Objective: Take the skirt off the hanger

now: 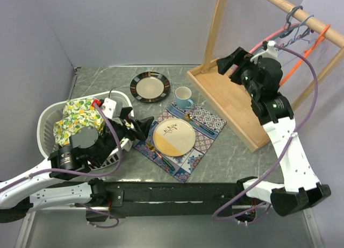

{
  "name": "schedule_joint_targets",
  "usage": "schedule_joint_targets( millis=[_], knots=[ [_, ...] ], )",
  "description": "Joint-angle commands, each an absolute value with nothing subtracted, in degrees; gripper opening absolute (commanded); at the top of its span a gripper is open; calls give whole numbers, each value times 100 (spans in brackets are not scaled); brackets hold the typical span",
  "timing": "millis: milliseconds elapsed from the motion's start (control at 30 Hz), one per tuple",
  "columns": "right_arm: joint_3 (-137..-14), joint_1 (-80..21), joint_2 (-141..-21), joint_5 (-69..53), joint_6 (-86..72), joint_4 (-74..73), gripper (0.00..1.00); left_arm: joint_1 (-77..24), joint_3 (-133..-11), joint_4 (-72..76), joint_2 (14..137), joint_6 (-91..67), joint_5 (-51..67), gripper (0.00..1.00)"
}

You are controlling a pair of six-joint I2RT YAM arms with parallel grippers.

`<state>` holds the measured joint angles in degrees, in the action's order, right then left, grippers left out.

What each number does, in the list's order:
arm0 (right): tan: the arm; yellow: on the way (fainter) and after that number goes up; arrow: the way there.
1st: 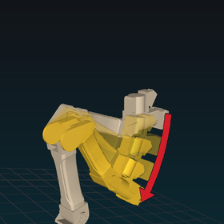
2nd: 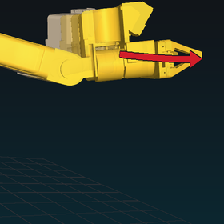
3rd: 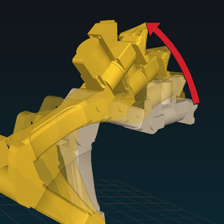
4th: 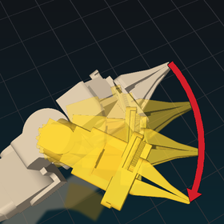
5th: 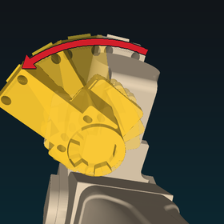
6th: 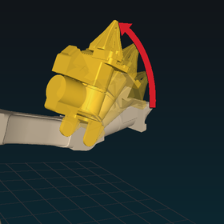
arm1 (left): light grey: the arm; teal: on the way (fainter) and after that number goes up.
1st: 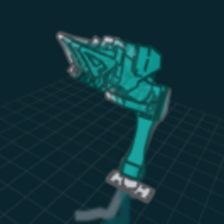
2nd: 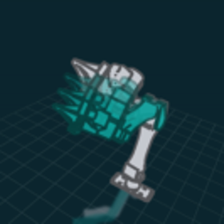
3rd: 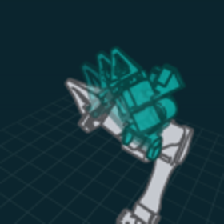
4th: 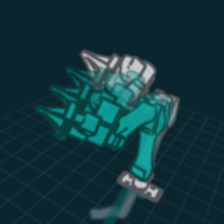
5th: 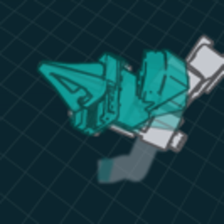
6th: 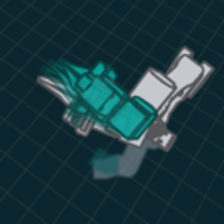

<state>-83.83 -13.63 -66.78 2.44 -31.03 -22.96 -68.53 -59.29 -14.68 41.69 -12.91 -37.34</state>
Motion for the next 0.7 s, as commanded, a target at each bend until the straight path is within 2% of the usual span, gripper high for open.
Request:
schedule_joint_targets(
  millis=[0, 233, 367, 500, 667],
  knots=[
    [-9069, -1397, -7056, 26, -2830, -1767, 100, -6829, -6056, -1327, 4052, -1169, -3823, 97],
    [-10036, -1397, -7787, 158, -2654, -2021, 100, -6829, -6029, -1319, 3990, -967, -3867, 97],
    [-10511, -1397, -7840, 570, -2978, -2871, 100, -6829, -6003, -1283, 3973, -949, -3797, 97],
    [-10363, -1397, -7594, 756, -3076, -3278, 100, -6829, -6073, -1169, 4034, -1002, -3919, 97],
    [-9775, -1397, -6963, 326, -3006, -3155, 100, -6829, -6012, -853, 4061, -1081, -4034, 97]
  ],
)
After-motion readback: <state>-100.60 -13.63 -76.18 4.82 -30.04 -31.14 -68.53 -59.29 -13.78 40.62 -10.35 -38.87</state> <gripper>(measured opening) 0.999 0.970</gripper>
